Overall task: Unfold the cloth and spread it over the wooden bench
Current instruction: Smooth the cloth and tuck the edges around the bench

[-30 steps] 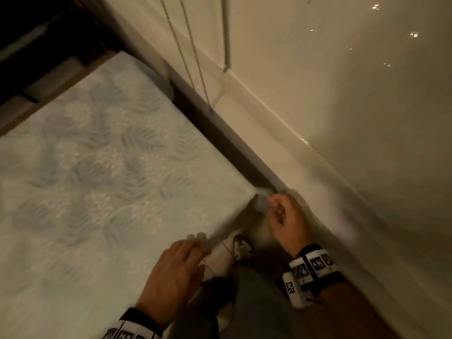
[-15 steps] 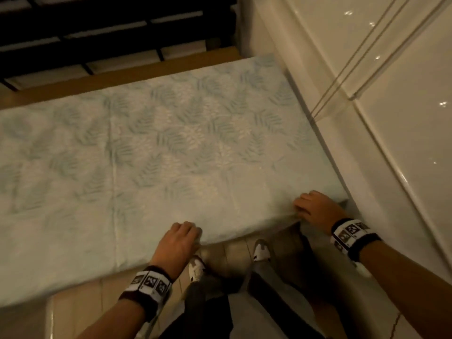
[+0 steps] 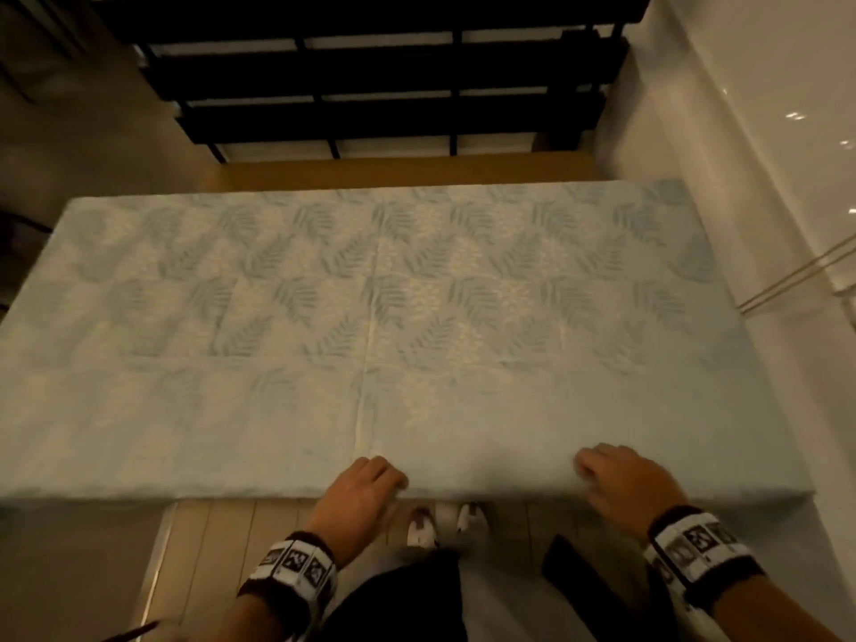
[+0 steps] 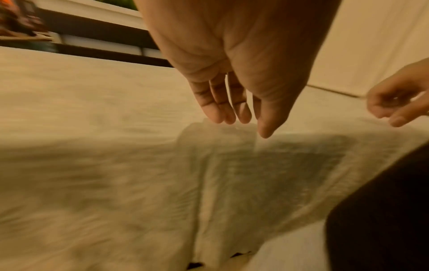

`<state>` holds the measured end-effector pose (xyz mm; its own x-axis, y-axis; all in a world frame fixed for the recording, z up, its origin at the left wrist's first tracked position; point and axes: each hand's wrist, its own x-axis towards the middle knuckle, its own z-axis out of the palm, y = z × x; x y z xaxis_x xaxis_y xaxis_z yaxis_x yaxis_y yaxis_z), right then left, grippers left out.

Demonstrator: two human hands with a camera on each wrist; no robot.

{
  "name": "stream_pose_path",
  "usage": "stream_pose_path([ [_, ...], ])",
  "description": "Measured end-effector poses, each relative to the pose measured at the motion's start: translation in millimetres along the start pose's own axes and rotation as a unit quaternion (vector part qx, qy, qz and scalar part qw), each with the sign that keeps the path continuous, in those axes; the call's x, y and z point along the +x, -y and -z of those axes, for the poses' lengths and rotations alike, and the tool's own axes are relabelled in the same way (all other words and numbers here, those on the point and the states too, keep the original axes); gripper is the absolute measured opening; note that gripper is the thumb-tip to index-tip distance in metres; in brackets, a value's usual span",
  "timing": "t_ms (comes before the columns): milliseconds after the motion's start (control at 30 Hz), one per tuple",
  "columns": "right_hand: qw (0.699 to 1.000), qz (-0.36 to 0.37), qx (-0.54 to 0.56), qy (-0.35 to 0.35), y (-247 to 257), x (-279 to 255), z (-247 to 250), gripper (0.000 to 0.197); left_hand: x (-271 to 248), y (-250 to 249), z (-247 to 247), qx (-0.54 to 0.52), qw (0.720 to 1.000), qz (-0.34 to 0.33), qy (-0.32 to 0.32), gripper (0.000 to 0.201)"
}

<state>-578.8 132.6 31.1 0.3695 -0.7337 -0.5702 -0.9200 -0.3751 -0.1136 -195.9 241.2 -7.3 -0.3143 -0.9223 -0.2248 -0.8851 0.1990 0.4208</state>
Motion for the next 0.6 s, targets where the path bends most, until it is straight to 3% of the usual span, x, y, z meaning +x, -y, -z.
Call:
stream_pose_path([
  [133, 0.99, 0.129, 0.03, -0.047, 98.1, 30.0, -2.0, 0.032, -54.9, 59.4, 27.1, 0.044, 0.995, 0.092, -0.016, 0.04],
  [267, 0.986, 0.156, 0.001, -0.051, 148.5, 46.0, -10.8, 0.043, -74.9, 100.3, 44.4, 0.077, 0.987, 0.141, 0.009, 0.056],
  [433, 0.992, 0.117, 0.014, -0.056, 158.3, 55.1, -29.1, 0.017, -66.1, 133.7, 46.9, 0.091, 0.993, 0.044, 0.057, 0.039],
  [533, 0.993, 0.093, 0.031, -0.057, 152.4, 51.7, -35.6, 0.008, -64.1, 143.5, 38.1, 0.096, 0.994, -0.013, 0.05, 0.013],
  [600, 0.995, 0.075, 0.04, -0.048, 153.6, 51.4, -36.4, 0.008, -60.1, 152.4, 31.3, 0.087, 0.995, -0.048, 0.008, 0.019],
])
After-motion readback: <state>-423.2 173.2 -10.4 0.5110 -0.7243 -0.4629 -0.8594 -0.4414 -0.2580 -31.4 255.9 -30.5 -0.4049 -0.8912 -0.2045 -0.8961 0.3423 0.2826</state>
